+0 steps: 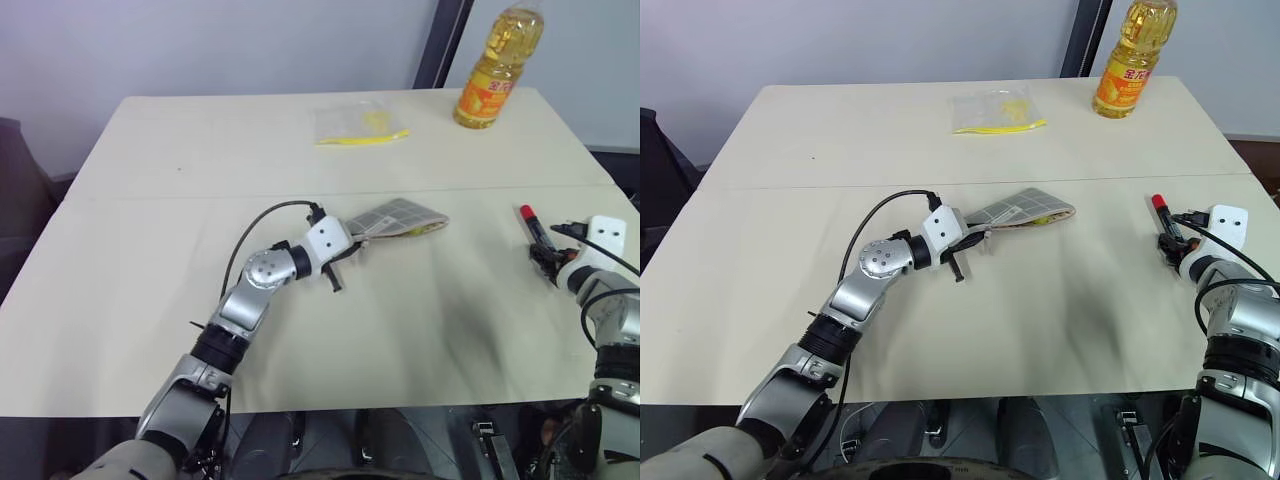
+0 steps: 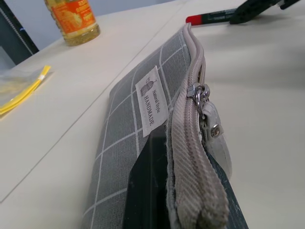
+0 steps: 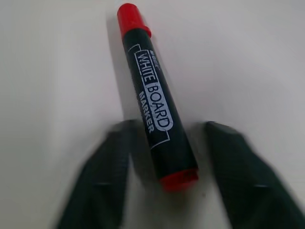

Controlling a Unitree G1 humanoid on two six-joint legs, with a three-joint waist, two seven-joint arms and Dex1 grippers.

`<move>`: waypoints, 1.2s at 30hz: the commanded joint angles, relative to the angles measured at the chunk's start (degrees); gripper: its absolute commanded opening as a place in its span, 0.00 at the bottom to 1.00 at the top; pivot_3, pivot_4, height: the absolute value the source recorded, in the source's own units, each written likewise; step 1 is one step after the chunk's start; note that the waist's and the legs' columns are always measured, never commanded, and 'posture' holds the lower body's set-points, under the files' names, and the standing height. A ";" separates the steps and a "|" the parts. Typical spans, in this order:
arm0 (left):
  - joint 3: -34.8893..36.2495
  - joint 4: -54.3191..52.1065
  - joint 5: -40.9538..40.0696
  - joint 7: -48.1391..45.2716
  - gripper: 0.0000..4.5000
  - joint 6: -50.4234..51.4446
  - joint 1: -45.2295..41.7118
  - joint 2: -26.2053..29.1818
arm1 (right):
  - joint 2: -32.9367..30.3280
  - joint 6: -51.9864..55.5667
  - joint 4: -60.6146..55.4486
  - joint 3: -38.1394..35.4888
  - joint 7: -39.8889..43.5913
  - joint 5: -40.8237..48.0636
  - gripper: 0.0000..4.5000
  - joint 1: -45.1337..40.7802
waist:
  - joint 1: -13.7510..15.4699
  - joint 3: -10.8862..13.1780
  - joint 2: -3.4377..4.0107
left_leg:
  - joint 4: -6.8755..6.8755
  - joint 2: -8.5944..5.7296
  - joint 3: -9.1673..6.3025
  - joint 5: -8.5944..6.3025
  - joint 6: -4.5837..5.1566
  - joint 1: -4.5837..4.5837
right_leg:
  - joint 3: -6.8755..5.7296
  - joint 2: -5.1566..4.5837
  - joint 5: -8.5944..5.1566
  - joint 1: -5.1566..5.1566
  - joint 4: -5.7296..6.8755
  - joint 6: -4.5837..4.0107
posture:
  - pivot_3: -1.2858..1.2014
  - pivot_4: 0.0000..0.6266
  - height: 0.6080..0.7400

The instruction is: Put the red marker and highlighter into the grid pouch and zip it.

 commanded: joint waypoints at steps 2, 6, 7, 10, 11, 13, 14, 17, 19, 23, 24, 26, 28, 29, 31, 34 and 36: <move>1.28 -2.92 -0.53 0.56 0.00 0.31 0.54 0.33 | -1.09 -1.37 -2.25 1.56 1.52 -0.83 0.09 0.71 | -0.02 0.00 0.00 | 0.01 0.00 0.00 0.00 0.00 0.01 | 0.00 0.00 0.00 0.01 0.00 0.00 | 0.52 0.24 1.00; 2.01 -2.11 -0.43 0.99 0.00 0.39 -0.18 0.39 | -3.25 1.70 -15.81 2.59 5.12 -0.09 0.09 7.18 | 0.17 -0.01 0.02 | -0.01 0.00 -0.02 0.00 0.00 0.00 | 0.00 -0.01 0.00 -0.02 0.00 0.00 | 0.52 0.24 1.00; 2.21 -1.85 -0.48 0.96 0.00 0.31 -0.38 0.44 | -3.71 2.43 -18.67 2.83 5.85 -0.01 0.09 8.59 | 0.11 -0.01 0.03 | -0.02 0.01 -0.02 0.00 0.00 -0.02 | 0.00 -0.01 0.00 -0.03 0.01 0.00 | 0.52 0.24 1.00; 3.17 0.01 -0.97 0.62 0.00 -0.54 -1.96 0.80 | -7.05 6.63 -36.57 1.18 12.58 4.32 0.09 18.02 | 0.21 0.02 0.12 | -0.04 0.00 -0.02 -0.01 0.00 -0.07 | 0.00 -0.04 0.00 -0.08 -0.01 0.00 | 0.52 0.24 1.00; 3.37 0.49 -1.26 0.26 0.00 -0.94 -2.36 0.91 | -7.85 7.57 -42.08 0.19 14.43 6.03 0.09 20.85 | 0.10 0.02 0.12 | -0.04 0.01 -0.02 -0.01 0.01 -0.06 | 0.00 -0.03 0.00 -0.07 -0.01 0.01 | 0.52 0.24 1.00; 3.48 1.51 -1.76 -0.86 0.00 -1.99 -3.10 1.25 | -8.80 9.01 -50.43 -1.59 16.99 8.89 0.09 25.01 | -0.09 0.04 0.07 | -0.05 0.02 -0.03 -0.01 0.00 -0.03 | 0.00 -0.01 0.00 -0.06 0.00 0.01 | 0.52 0.24 1.00; 3.49 1.99 -1.93 -1.37 0.00 -2.41 -3.43 1.39 | -9.02 9.70 -53.38 -2.16 17.86 10.05 0.09 26.44 | 0.06 0.05 0.06 | -0.05 0.04 -0.03 -0.01 0.00 0.00 | 0.00 0.01 0.00 -0.03 -0.01 0.01 | 0.52 0.24 1.00; 3.64 3.02 -2.57 -2.82 0.00 -3.38 -4.08 1.46 | -9.22 12.08 -58.64 -2.48 18.39 11.98 0.09 28.31 | 0.09 0.06 0.05 | 0.01 0.04 -0.05 -0.01 0.00 0.01 | -0.02 0.01 0.00 0.01 -0.03 0.00 | 0.52 0.24 1.00; 3.68 3.30 -3.00 -3.96 0.00 -3.88 -4.45 1.22 | -9.08 13.02 -60.03 -1.50 17.49 11.71 0.09 28.39 | 0.15 0.07 0.03 | 0.09 0.04 -0.05 -0.02 0.00 0.00 | -0.01 -0.02 -0.01 0.04 -0.06 -0.02 | 0.52 0.24 1.00; 3.29 3.09 -3.02 -5.36 0.00 -4.05 -4.70 0.89 | -8.55 14.03 -61.51 -0.11 16.80 12.18 0.09 27.70 | 0.29 0.07 0.02 | 0.11 0.03 -0.05 -0.01 0.00 -0.04 | -0.01 -0.06 -0.02 0.04 -0.13 -0.05 | 0.52 0.24 1.00; 3.22 2.97 -2.96 -5.47 0.00 -4.10 -4.67 0.81 | -8.65 14.12 -61.52 0.12 16.74 12.02 0.09 27.69 | 0.29 0.08 0.01 | 0.10 0.03 -0.05 -0.01 0.00 -0.05 | -0.01 -0.06 -0.02 0.03 -0.13 -0.05 | 0.52 0.24 1.00; 3.18 2.69 -2.91 -5.60 0.00 -4.17 -4.62 0.67 | -9.14 14.12 -61.64 1.26 16.76 11.30 0.09 27.98 | 0.24 0.08 0.01 | 0.07 0.03 -0.05 -0.02 0.01 -0.06 | -0.01 -0.06 -0.01 0.01 -0.14 -0.04 | 0.52 0.24 1.00; 3.22 2.34 -2.95 -5.64 0.00 -3.96 -4.60 0.55 | -9.37 13.90 -61.83 2.54 16.74 10.67 0.09 28.18 | 0.22 0.08 0.01 | 0.05 0.03 -0.04 -0.02 0.00 -0.06 | -0.01 -0.06 -0.01 -0.01 -0.14 -0.03 | 0.52 0.24 1.00; 3.29 2.19 -3.04 -5.68 0.00 -3.83 -4.61 0.51 | -9.58 13.67 -61.91 3.28 16.91 10.39 0.09 28.26 | 0.22 0.08 0.01 | 0.04 0.03 -0.05 -0.02 0.01 -0.06 | -0.01 -0.06 -0.01 -0.02 -0.13 -0.03 | 0.52 0.24 1.00; 3.35 2.09 -3.06 -5.74 0.00 -3.79 -4.69 0.46 | -9.96 13.42 -61.87 4.12 17.20 9.91 0.09 28.36 | 0.21 0.08 0.01 | 0.03 0.03 -0.05 -0.01 0.01 -0.06 | -0.01 -0.05 -0.01 -0.02 -0.13 -0.03 | 0.52 0.24 1.00; 3.56 1.65 -3.29 -5.98 0.00 -3.66 -4.58 0.64 | -11.27 12.76 -61.86 5.69 17.70 8.32 0.09 28.67 | 0.21 0.08 0.01 | 0.04 0.03 -0.04 -0.01 0.01 -0.06 | -0.01 -0.05 -0.01 -0.02 -0.13 -0.03 | 0.52 0.24 1.00; 3.21 0.93 -3.37 -6.98 0.00 -4.09 -4.04 1.20 | -12.16 12.33 -62.11 6.67 18.04 7.53 0.09 28.38 | 0.22 0.08 0.01 | 0.04 0.03 -0.04 -0.01 0.01 -0.06 | -0.01 -0.05 -0.01 -0.02 -0.13 -0.03 | 0.52 0.24 1.00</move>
